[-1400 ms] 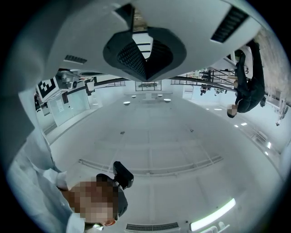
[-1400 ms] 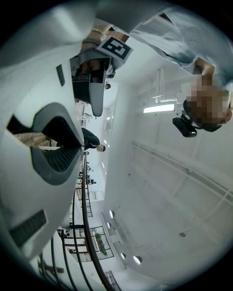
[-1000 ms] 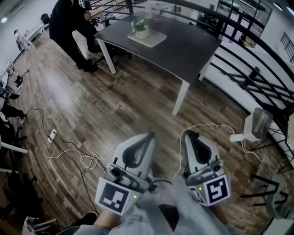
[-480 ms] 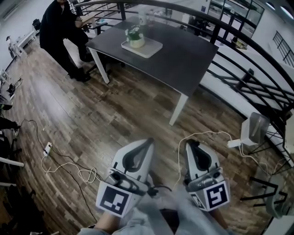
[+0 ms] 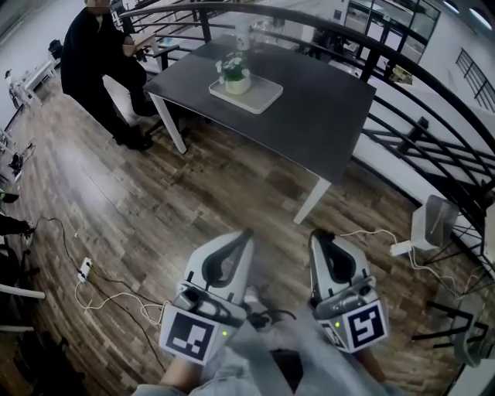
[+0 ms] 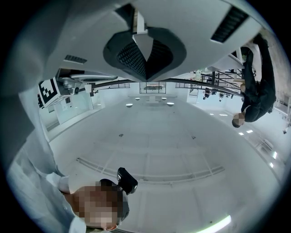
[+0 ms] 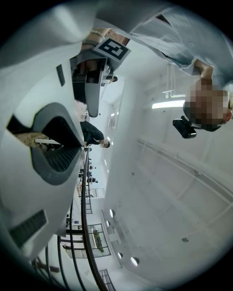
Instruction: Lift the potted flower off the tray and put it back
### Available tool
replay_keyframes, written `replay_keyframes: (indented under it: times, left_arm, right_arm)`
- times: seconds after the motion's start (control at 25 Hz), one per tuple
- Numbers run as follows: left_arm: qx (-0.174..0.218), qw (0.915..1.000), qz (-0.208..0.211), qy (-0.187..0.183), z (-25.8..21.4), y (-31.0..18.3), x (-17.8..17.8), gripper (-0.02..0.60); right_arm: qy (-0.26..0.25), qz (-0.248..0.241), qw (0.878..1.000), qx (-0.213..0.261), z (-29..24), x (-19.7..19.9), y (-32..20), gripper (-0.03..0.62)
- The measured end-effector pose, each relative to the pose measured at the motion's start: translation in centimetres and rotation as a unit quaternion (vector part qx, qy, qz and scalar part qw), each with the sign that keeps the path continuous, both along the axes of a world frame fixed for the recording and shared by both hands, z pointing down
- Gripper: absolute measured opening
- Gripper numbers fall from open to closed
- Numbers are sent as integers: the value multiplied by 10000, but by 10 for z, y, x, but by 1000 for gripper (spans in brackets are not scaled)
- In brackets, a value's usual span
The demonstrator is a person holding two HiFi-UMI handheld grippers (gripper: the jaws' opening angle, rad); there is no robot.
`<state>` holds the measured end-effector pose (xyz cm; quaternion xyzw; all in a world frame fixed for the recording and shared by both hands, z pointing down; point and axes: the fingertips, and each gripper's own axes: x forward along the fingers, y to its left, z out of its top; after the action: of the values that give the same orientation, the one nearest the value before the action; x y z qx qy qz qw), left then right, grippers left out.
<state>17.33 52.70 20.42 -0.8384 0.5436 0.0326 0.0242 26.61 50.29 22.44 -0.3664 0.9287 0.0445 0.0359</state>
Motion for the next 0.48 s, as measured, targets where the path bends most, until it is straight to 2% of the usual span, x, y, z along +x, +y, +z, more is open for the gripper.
replay_keyframes:
  times: [0.48]
  left_arm:
    - [104, 9998, -167, -21, 2, -40, -67, 2]
  right_arm:
    - [65, -40, 9999, 71, 3, -61, -49, 0]
